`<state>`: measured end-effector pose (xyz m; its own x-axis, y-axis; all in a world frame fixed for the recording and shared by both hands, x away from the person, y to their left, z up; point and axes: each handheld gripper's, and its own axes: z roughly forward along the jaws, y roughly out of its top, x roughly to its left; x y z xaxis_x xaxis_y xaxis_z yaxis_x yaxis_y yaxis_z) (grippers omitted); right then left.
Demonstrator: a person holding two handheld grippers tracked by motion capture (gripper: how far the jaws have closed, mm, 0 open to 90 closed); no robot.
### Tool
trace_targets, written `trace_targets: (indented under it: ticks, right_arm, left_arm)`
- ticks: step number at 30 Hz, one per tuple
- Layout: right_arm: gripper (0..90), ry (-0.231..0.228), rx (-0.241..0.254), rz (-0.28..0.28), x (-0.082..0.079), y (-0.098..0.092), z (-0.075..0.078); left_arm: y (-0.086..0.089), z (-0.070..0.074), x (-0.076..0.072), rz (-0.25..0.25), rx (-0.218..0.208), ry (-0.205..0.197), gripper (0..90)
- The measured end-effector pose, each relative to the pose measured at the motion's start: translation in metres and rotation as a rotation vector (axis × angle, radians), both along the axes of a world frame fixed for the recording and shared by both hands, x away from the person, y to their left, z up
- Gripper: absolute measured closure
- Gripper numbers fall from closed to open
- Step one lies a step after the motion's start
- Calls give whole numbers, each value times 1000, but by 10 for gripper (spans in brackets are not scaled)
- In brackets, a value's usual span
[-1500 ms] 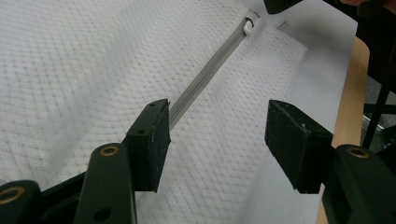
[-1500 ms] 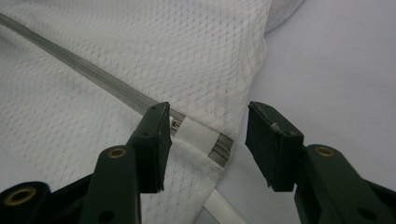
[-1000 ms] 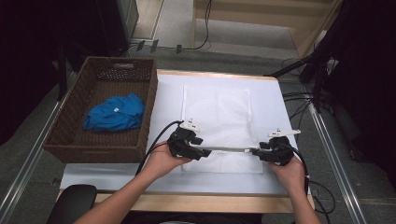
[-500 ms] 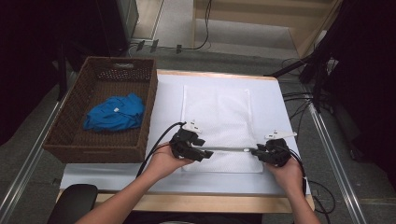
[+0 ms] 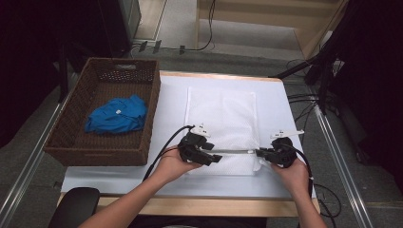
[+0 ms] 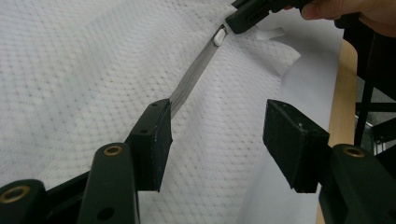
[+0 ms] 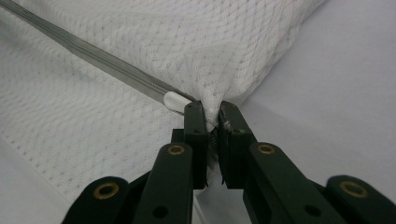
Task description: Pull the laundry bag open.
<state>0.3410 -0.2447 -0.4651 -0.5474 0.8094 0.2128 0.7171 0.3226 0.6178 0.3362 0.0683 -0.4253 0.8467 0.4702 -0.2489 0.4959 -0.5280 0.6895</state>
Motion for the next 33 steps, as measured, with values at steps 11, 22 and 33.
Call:
trace_targets:
  ticks: [11,22,33]
  right_arm:
    - [846,-12,39,22,-3,0,17]
    - [845,-17,56,24,-2,-3,20]
    - [845,-18,61,34,-3,-3,22]
  left_arm:
    - [-23,0,1,-39,-14,-6,516]
    - [-54,-3,5,-78,-3,1,662]
    - [-71,-15,13,-62,9,23,720]
